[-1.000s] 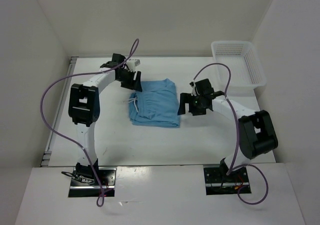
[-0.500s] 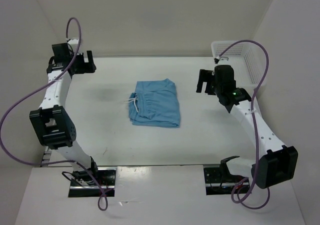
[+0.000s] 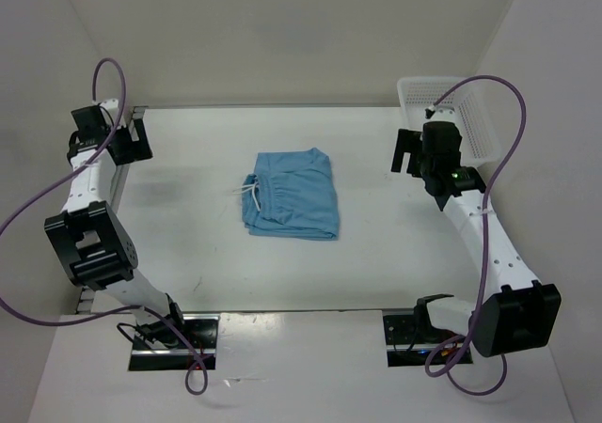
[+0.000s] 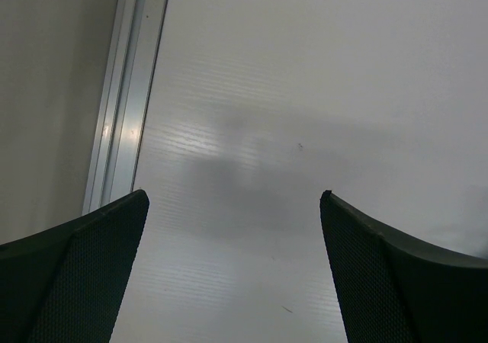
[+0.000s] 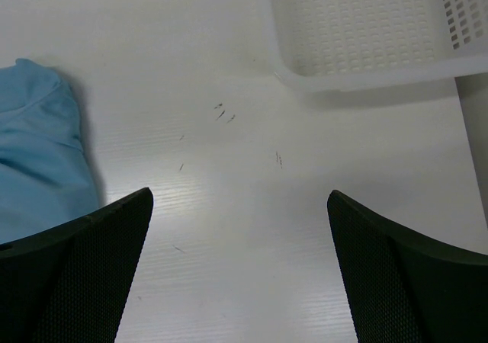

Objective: Fold and stack the shorts
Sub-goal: Fold the shorts

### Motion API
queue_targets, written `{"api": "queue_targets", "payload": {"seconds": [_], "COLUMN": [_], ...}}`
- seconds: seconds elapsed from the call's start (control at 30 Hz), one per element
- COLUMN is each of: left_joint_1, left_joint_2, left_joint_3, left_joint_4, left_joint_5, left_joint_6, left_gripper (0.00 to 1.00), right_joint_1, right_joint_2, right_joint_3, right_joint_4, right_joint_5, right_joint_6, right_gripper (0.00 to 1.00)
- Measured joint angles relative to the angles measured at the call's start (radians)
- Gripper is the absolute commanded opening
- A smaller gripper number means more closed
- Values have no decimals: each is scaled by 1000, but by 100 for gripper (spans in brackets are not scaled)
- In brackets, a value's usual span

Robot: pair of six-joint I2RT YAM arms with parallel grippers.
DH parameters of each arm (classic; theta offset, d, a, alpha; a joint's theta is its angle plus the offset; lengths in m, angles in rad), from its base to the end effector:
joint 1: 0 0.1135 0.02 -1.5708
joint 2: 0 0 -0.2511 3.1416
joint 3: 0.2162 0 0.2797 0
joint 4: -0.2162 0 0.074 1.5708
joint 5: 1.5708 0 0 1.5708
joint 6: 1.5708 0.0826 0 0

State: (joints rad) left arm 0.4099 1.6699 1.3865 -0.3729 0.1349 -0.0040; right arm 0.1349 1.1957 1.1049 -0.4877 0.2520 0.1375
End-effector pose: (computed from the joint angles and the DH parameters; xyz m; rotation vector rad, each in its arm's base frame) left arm 0.4148 0.1681 0.2495 -0.3839 2.1877 0.0733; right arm 0.3342 0.0246 0.2979 0.1485 2.1256 -0.1105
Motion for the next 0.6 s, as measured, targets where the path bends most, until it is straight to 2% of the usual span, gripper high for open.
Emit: {"api": "queue_targets", "payload": {"seconds": [0.6], "left_joint_1": [-6], "left_joint_2": [0], "left_joint_3": [-19], "left_joint_4": [33], "left_joint_5": [10], "left_joint_6": [0], "left_gripper": [100], "right_joint_1": [0], "right_joint_2": [-15], "right_joint_3": [-35], "right_joint_4": [1], "right_joint_5": [-6], "right_joint_6": [-6], "right_gripper": [100]}}
